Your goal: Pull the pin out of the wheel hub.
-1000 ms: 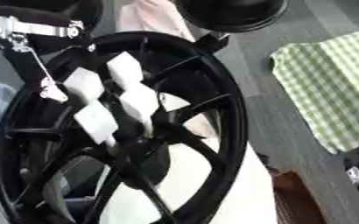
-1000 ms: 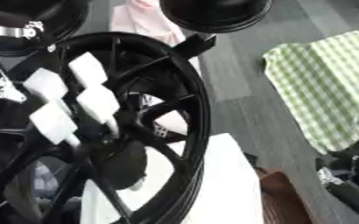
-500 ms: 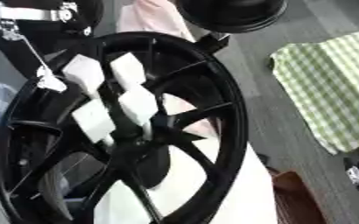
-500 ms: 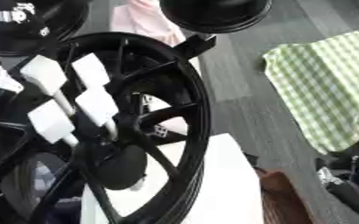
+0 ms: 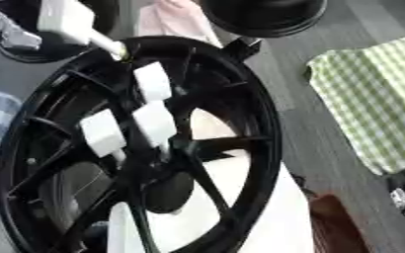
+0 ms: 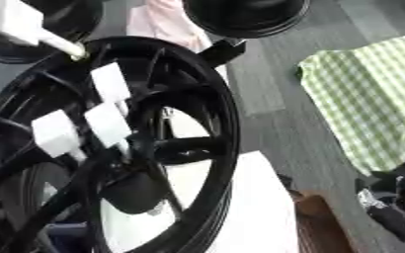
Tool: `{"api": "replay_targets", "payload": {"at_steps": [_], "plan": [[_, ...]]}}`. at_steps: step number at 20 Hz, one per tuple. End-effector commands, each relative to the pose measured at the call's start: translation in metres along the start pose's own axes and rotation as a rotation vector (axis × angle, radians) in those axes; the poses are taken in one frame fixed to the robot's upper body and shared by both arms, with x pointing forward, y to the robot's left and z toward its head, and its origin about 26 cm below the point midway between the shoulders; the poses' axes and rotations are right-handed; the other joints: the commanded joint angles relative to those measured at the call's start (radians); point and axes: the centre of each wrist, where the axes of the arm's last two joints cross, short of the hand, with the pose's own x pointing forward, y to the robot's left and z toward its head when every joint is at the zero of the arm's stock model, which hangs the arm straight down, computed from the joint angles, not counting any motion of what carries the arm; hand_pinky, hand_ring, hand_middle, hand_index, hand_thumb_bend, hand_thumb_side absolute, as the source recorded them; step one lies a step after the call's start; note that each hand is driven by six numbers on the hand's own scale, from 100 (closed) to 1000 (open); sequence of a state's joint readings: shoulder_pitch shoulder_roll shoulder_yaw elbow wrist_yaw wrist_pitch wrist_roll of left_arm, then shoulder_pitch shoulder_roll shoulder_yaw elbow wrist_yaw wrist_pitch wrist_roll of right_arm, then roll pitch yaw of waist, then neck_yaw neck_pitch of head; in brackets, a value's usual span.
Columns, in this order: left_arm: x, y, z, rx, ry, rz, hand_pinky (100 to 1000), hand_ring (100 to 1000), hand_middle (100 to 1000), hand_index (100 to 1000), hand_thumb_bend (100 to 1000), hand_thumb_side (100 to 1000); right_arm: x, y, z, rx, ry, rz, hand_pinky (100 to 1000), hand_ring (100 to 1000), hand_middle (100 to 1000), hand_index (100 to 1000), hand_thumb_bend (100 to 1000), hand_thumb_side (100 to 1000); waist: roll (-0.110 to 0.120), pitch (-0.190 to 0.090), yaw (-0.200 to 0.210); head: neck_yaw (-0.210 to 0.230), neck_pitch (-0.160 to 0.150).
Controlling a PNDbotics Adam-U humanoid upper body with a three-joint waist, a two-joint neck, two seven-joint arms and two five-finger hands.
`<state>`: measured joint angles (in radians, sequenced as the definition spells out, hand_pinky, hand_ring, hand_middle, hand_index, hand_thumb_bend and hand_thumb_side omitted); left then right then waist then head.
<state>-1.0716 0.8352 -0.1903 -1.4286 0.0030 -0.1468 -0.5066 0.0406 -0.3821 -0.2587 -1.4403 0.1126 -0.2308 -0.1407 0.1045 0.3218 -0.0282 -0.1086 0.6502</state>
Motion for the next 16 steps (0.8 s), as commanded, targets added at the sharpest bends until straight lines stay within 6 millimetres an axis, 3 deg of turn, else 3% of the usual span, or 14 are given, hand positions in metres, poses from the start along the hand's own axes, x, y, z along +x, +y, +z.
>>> {"api": "replay_targets", "payload": {"at_steps": [1,8,15,16], "plan": [[-0.006,0.035,0.034,0.151,0.068,-0.02,522,397,169,363,447,100,0.003,-0.01,-0.002,-0.021,-0.013,0.015,526,649,534,717,347,369,-0.009,-0.031,0.006,-0.004,0.004],[-0.055,0.039,0.122,0.363,0.356,0.002,515,396,171,369,427,100,-0.001,-0.012,0.001,-0.038,0.001,0.012,525,648,533,717,348,368,-0.013,-0.037,0.025,-0.003,0.012],[-0.088,0.002,0.196,0.475,0.622,-0.05,529,418,200,399,427,100,-0.005,-0.014,0.005,-0.059,0.018,0.009,525,648,533,716,351,366,-0.023,-0.043,0.044,-0.011,0.022],[-0.091,-0.006,0.204,0.472,0.656,-0.067,547,437,233,433,474,100,-0.006,-0.014,0.005,-0.062,0.021,0.009,525,648,533,716,351,366,-0.025,-0.044,0.045,-0.012,0.022]]}}
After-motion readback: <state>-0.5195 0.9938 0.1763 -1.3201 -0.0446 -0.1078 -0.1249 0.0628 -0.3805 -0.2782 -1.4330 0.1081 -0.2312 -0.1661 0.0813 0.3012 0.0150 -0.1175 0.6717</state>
